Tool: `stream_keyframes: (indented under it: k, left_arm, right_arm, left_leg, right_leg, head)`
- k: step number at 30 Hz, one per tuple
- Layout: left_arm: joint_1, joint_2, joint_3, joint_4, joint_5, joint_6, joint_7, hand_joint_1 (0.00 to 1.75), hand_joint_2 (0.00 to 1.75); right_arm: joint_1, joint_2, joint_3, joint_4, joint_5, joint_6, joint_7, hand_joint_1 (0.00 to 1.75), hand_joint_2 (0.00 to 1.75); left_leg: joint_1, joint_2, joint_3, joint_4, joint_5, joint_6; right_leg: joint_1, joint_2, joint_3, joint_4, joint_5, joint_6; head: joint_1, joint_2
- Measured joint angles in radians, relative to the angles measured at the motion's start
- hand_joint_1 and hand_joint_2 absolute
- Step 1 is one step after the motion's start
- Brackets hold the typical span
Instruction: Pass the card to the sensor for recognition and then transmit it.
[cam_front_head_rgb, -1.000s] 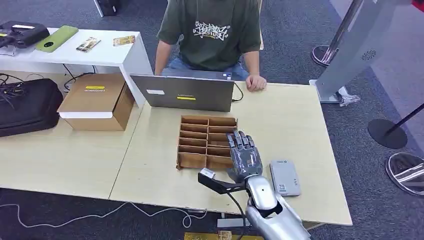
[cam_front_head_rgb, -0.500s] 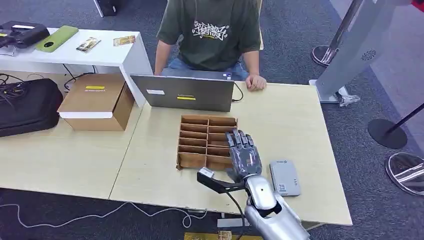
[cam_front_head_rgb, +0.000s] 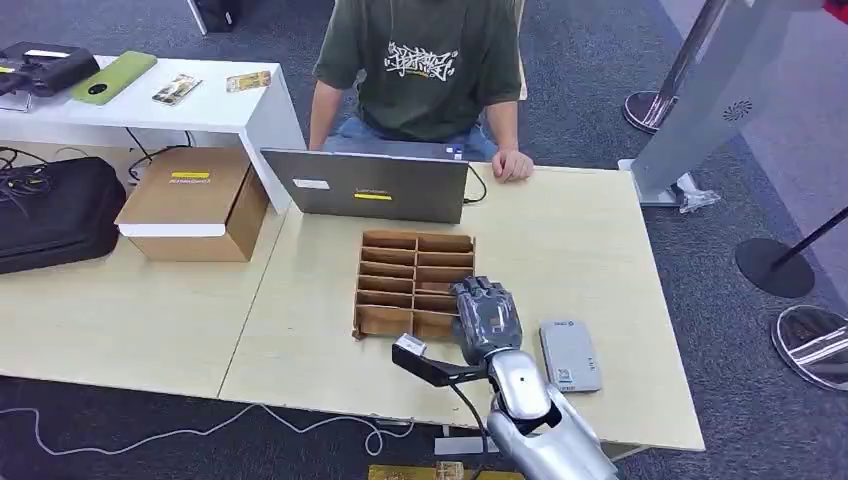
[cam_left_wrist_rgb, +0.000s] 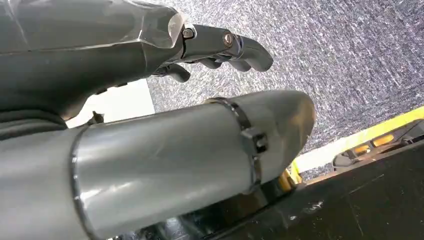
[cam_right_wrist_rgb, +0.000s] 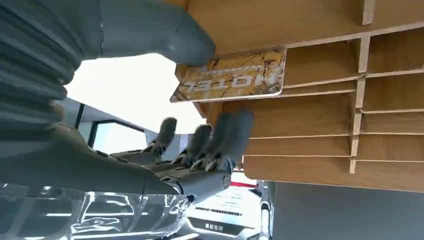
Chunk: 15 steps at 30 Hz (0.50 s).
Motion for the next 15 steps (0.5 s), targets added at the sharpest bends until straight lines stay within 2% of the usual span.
stream_keyframes:
  k: [2,7,10,11,13,14,15]
  left_arm:
    - [0.0,0.0,0.0,0.0,-0.002,0.0,0.0,0.0,0.0]
    - [0.0,0.0,0.0,0.0,-0.007,0.0,0.0,0.0,0.0]
    - [0.0,0.0,0.0,0.0,-0.008,-0.001,0.0,0.0,0.0]
    - [0.0,0.0,0.0,0.0,-0.01,-0.001,0.0,0.0,0.0]
    - [0.0,0.0,0.0,0.0,-0.013,-0.001,0.0,0.0,0.0]
    - [0.0,0.0,0.0,0.0,-0.014,-0.002,0.0,0.0,0.0]
    - [0.0,0.0,0.0,0.0,-0.014,-0.003,0.0,0.0,0.0]
  right_arm:
    - [0.0,0.0,0.0,-0.001,0.0,0.0,0.0,0.77,1.75]
    - [0.001,0.0,-0.001,-0.005,0.0,-0.002,0.003,0.65,1.75]
    - [0.003,0.0,-0.003,-0.011,0.001,-0.002,0.003,0.7,1.75]
    - [0.004,0.0,-0.004,-0.014,0.002,-0.002,0.005,0.77,1.75]
    - [0.008,0.0,-0.009,-0.02,0.002,-0.002,0.006,1.12,1.75]
    - [0.009,0.0,-0.011,-0.022,0.002,-0.002,0.008,1.08,1.75]
    - [0.01,0.0,-0.013,-0.024,0.002,-0.002,0.008,0.65,1.75]
  left_leg:
    - [0.0,0.0,0.0,0.0,0.0,0.0]
    - [0.0,0.0,0.0,0.0,0.0,0.0]
    - [0.0,0.0,0.0,0.0,0.0,0.0]
    - [0.0,0.0,0.0,0.0,0.0,0.0]
    - [0.0,0.0,0.0,0.0,0.0,0.0]
    - [0.0,0.0,0.0,0.0,0.0,0.0]
    - [0.0,0.0,0.0,0.0,0.0,0.0]
  right_leg:
    - [0.0,0.0,0.0,0.0,0.0,0.0]
    - [0.0,0.0,0.0,0.0,0.0,0.0]
    - [0.0,0.0,0.0,0.0,0.0,0.0]
    - [0.0,0.0,0.0,0.0,0.0,0.0]
    - [0.0,0.0,0.0,0.0,0.0,0.0]
    - [0.0,0.0,0.0,0.0,0.0,0.0]
    - [0.0,0.0,0.0,0.0,0.0,0.0]
  head:
    - [0.0,0.0]
    - [0.0,0.0]
    - [0.0,0.0]
    - [0.0,0.0]
    - [0.0,0.0]
    - [0.0,0.0]
    - [0.0,0.0]
